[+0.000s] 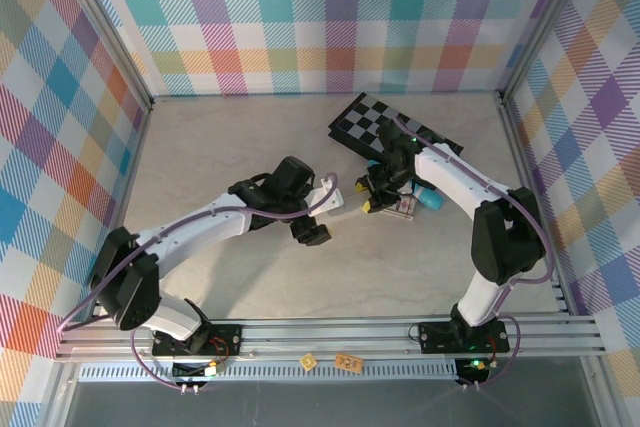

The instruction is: Fold the paper box

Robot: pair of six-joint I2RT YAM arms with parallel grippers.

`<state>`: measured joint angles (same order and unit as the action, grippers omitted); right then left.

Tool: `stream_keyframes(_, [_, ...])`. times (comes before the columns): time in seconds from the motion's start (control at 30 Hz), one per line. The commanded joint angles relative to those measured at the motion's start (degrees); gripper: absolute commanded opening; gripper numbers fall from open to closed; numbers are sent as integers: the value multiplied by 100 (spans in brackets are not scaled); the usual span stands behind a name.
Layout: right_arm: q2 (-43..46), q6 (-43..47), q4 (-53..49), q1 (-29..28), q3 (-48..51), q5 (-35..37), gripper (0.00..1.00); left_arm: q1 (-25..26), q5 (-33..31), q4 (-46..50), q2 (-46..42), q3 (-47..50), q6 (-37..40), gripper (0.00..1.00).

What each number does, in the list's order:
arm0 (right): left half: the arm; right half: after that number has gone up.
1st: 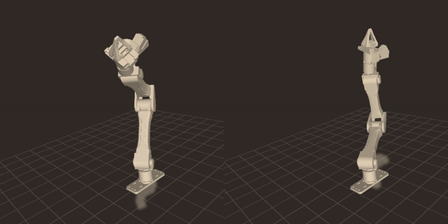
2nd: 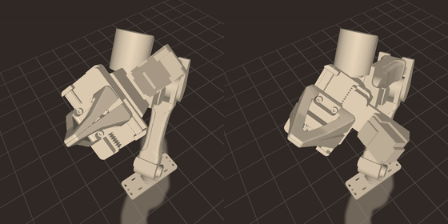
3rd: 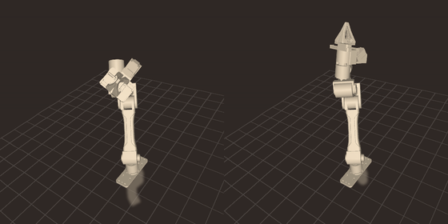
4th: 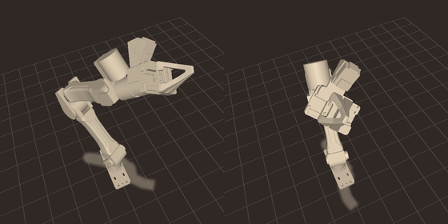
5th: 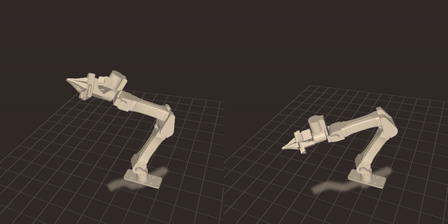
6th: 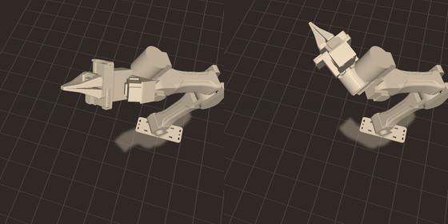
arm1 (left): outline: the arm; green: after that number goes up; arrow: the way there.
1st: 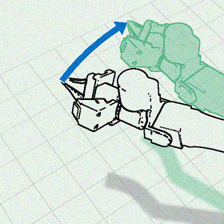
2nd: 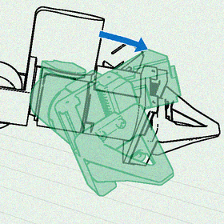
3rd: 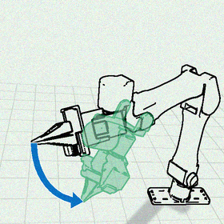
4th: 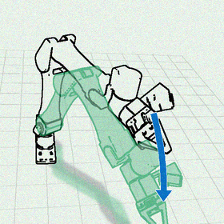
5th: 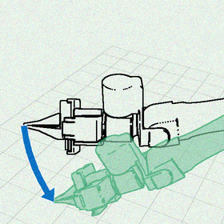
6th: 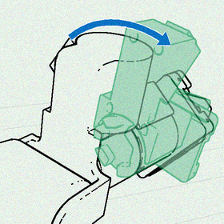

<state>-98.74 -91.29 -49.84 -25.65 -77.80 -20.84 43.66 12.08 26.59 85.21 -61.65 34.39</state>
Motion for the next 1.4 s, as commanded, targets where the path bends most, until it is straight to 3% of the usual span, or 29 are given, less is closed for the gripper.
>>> stream_keyframes(0.0, [-89, -199, -244, -32, -152, -149, 35, 151, -286, -236, 133, -69, 134, 78])
stream_keyframes(0.1, [-84, -208, -236, -29, -159, -146, 35, 160, -547, -432, 213, -39, 83, 77])
stream_keyframes(0.2, [-83, -199, -243, -28, -168, -156, 36, 157, -543, -401, 324, -160, 56, 70])
stream_keyframes(0.4, [-98, 253, -438, -28, -523, 9, 49, 156, -166, -40, 332, -192, 157, 41])
stream_keyframes(0.57, [-159, 1487, -838, 19, -1420, 217, 62, 37, 166, 490, 247, -237, 348, 23])
stream_keyframes(0.7, [31, 2907, -1032, 25, -1933, 465, 67, -209, 662, 1056, 75, -305, 558, 22])
stream_keyframes(0.83, [720, 4236, -444, 66, -1545, 515, 69, -408, 931, 1587, -141, -296, 853, 22])
stream_keyframes(1.07, [1268, 6030, -696, 104, -821, 990, 62, -455, 1104, 2278, -362, -175, 1166, 23])
stream_keyframes(1.2, [1772, 6390, -567, 104, -18, 1313, 53, -472, 983, 2249, -520, 83, 1185, 26])
stream_keyframes(1.37, [2588, 5497, -310, -153, 950, 1269, 53, -484, 837, 2140, -434, 113, 1103, 28])
